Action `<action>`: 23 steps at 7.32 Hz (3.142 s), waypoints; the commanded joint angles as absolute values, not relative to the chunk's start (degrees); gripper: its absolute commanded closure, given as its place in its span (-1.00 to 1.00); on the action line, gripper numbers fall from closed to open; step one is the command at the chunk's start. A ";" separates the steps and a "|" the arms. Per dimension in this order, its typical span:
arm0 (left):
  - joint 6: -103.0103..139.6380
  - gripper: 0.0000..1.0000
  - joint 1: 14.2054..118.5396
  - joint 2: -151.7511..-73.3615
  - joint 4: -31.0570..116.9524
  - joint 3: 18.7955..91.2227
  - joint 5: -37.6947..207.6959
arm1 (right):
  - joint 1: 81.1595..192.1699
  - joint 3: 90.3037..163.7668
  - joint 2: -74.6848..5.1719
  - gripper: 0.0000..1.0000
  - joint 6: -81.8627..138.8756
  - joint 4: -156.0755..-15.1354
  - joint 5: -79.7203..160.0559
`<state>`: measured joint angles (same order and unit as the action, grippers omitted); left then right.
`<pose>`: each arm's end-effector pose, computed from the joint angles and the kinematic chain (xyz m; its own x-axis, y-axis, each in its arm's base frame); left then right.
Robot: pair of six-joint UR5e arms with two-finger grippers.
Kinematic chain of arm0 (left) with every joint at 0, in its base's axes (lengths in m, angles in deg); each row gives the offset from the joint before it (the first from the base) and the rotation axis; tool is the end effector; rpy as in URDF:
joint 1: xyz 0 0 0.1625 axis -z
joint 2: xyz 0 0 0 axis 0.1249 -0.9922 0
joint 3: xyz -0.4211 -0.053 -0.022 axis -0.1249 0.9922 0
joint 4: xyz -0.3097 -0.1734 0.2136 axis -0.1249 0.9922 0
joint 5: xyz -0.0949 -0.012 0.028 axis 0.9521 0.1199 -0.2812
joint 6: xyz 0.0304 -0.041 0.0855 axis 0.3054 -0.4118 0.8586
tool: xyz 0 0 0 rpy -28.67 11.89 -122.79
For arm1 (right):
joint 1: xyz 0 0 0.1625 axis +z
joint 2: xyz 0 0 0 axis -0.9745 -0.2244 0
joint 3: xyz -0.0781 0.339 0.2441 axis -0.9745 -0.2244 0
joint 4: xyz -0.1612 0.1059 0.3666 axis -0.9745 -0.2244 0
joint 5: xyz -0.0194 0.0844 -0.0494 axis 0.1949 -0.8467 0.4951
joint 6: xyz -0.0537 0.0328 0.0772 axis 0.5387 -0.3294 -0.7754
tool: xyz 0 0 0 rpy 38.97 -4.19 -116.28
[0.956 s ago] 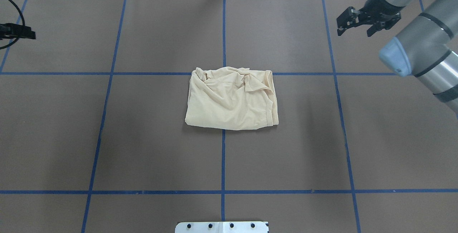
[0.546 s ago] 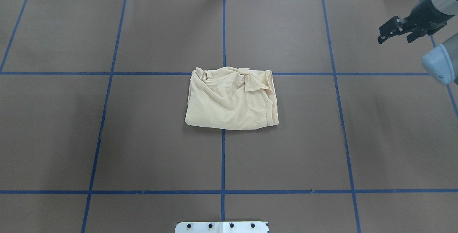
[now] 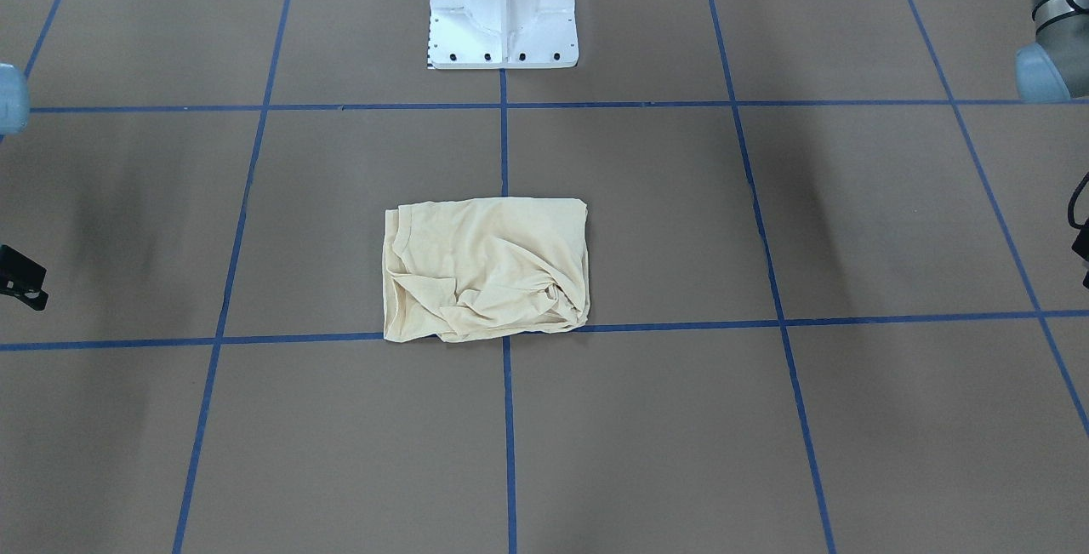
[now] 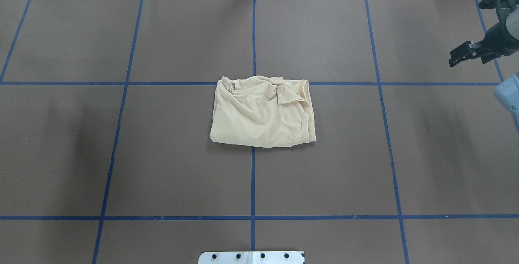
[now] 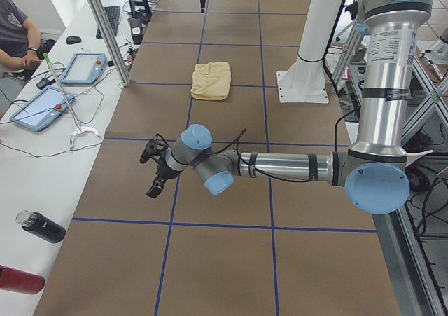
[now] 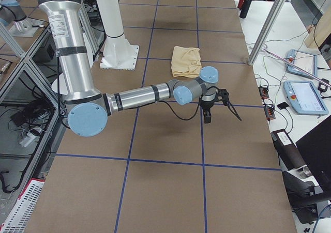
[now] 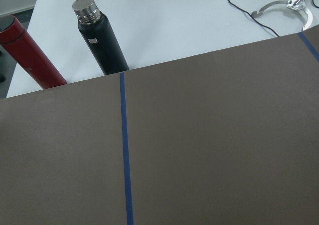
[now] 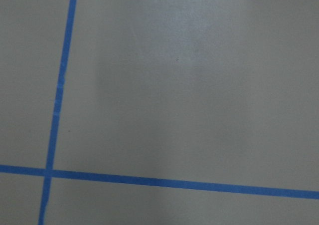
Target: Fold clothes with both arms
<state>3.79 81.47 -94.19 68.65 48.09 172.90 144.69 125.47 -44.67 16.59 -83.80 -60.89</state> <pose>0.0487 -0.5437 0.6102 0.8241 0.1087 -0.5559 0.2511 0.8097 0.5305 -0.1511 -0.5716 0.5306 0.7514 -0.0882 0.6540 -0.0203 0.9875 0.1566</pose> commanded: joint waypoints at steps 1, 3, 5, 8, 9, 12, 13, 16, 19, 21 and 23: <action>12.92 -1.00 82.32 -90.43 68.44 47.88 177.07 | 144.35 125.44 -45.81 -1.00 16.88 -83.13 -58.62; 30.51 -1.00 91.08 -90.06 46.44 57.13 182.12 | 146.54 125.71 -47.39 -1.00 16.88 -83.21 -60.90; 36.99 -1.00 91.29 -88.40 21.35 72.78 181.94 | 148.22 125.62 -47.83 -1.00 16.97 -84.26 -61.53; 37.18 -1.00 92.68 -89.10 4.55 75.06 192.06 | 154.70 126.23 -49.92 -1.00 27.55 -92.15 -67.03; 37.44 -1.00 94.61 -89.09 4.97 71.48 194.66 | 157.43 126.24 -51.68 -1.00 30.65 -94.01 -68.72; 47.63 -1.00 96.47 -89.28 5.77 65.56 194.86 | 162.00 125.63 -58.19 -1.00 33.76 -93.94 -72.42; 47.55 -1.00 96.47 -88.92 6.29 65.47 194.78 | 163.24 125.54 -58.46 -1.00 33.84 -93.94 -72.43; 47.46 -1.00 96.47 -89.71 9.70 62.22 194.78 | 163.69 124.75 -59.34 -1.00 38.42 -93.67 -71.55; 47.02 -1.00 96.47 -89.88 10.16 61.86 194.78 | 166.51 130.95 -58.99 -1.00 37.45 -97.50 -66.75; 46.93 -1.00 96.39 -89.97 10.16 62.04 194.78 | 166.50 134.06 -58.19 -1.00 37.80 -105.53 -66.62; 46.32 -1.00 96.39 -90.06 10.08 61.95 194.86 | 166.51 133.88 -58.20 -1.00 37.36 -105.54 -66.62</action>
<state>46.77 96.40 -90.01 10.14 62.00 194.80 166.48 133.77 -58.21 37.55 -105.07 -66.62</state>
